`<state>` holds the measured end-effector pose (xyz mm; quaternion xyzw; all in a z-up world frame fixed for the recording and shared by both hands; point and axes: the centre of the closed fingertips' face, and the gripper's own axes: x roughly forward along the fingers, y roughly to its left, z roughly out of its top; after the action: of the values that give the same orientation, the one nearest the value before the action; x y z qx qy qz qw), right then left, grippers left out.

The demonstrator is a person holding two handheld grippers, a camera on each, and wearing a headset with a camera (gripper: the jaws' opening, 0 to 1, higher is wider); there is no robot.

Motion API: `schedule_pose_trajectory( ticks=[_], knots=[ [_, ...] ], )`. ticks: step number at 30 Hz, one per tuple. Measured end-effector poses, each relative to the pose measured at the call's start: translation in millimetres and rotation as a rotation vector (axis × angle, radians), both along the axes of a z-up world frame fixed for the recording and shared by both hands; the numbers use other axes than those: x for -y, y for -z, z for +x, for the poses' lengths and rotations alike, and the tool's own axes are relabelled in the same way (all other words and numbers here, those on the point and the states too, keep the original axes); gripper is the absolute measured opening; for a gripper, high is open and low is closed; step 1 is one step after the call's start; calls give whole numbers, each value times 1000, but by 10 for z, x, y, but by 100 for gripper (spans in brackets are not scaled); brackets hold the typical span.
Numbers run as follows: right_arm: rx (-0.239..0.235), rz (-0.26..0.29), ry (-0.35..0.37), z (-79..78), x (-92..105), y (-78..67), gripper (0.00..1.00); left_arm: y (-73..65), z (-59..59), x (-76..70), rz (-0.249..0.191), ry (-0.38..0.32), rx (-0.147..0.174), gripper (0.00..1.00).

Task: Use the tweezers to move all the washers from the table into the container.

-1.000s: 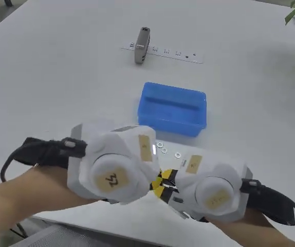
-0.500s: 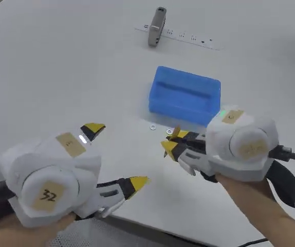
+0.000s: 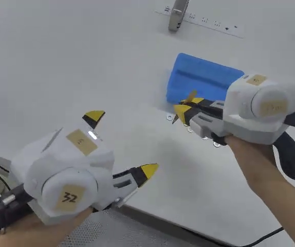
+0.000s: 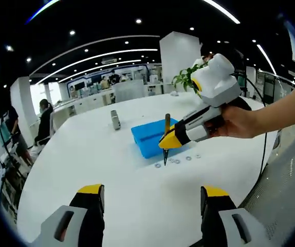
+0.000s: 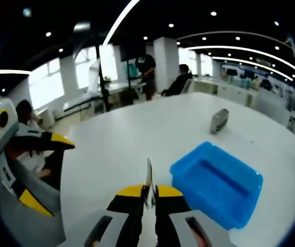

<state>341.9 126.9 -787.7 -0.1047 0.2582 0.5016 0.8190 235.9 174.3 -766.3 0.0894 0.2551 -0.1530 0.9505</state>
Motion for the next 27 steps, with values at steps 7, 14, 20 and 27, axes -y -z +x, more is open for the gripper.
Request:
schedule_pose_trajectory(
  ticks=[7,14,20,27],
  knots=[
    [13,-3,2,112,-40,64,4,-29,27,-99,36,-39,31,78],
    [11,-6,-2,168,-90,133,4,-24,34,-132,53,-60,33,80],
    [21,-32,-19,154,-107,222,4,-2,28,-143,39,-62,16,79],
    [38,-32,-9,171,-78,198,4,13,27,-150,48,-61,13,78]
  ],
)
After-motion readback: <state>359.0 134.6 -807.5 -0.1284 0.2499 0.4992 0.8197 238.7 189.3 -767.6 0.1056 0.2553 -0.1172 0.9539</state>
